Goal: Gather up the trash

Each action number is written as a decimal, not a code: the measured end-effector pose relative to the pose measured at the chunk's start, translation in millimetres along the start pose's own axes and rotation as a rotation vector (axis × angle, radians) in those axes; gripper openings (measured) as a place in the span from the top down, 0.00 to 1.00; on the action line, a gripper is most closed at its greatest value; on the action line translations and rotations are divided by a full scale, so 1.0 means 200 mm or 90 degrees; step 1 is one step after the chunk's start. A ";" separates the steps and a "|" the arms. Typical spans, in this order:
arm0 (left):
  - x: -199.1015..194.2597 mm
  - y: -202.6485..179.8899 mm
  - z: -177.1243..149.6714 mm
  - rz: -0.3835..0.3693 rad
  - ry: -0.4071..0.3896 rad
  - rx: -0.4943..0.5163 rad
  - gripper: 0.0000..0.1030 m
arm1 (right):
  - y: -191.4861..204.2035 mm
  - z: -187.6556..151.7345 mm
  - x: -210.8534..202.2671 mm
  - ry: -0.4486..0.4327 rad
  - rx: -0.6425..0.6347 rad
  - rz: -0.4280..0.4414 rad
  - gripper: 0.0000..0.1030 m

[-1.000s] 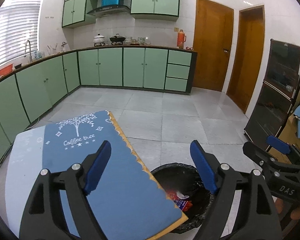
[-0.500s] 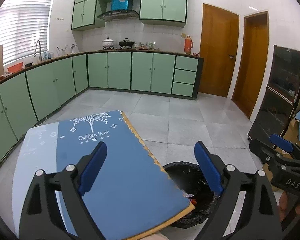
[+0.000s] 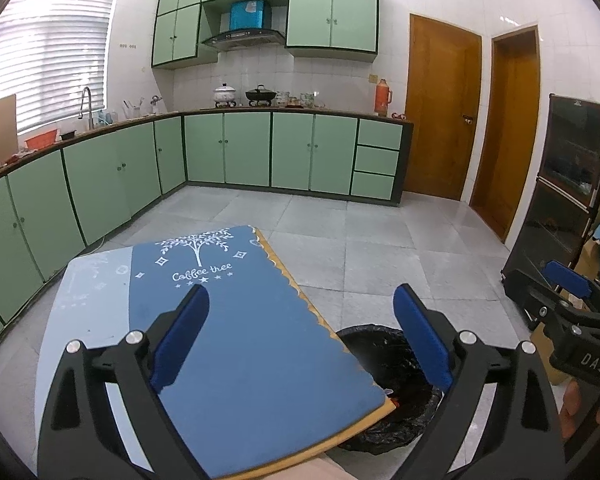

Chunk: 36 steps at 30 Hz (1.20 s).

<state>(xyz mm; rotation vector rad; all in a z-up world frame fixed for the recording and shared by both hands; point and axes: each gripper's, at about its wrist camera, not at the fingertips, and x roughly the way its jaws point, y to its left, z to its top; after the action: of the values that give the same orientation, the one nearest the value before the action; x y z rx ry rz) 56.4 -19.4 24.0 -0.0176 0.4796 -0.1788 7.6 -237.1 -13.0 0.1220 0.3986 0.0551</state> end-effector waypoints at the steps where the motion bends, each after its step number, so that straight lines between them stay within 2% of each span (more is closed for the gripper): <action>1: -0.01 0.00 0.00 0.001 -0.001 -0.001 0.10 | 0.00 0.00 0.00 0.000 -0.002 -0.001 0.06; 18: -0.04 0.02 -0.02 -0.001 -0.019 0.002 0.09 | 0.01 -0.02 -0.02 -0.010 -0.008 0.000 0.06; 36: 0.00 0.00 -0.05 -0.006 -0.008 0.005 0.09 | 0.01 -0.02 -0.02 -0.003 -0.004 -0.001 0.06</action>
<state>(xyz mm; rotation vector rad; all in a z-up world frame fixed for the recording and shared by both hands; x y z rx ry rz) 51.3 -18.1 14.9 -0.0131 0.4662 -0.1903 1.9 -234.7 -14.2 0.1149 0.3945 0.0544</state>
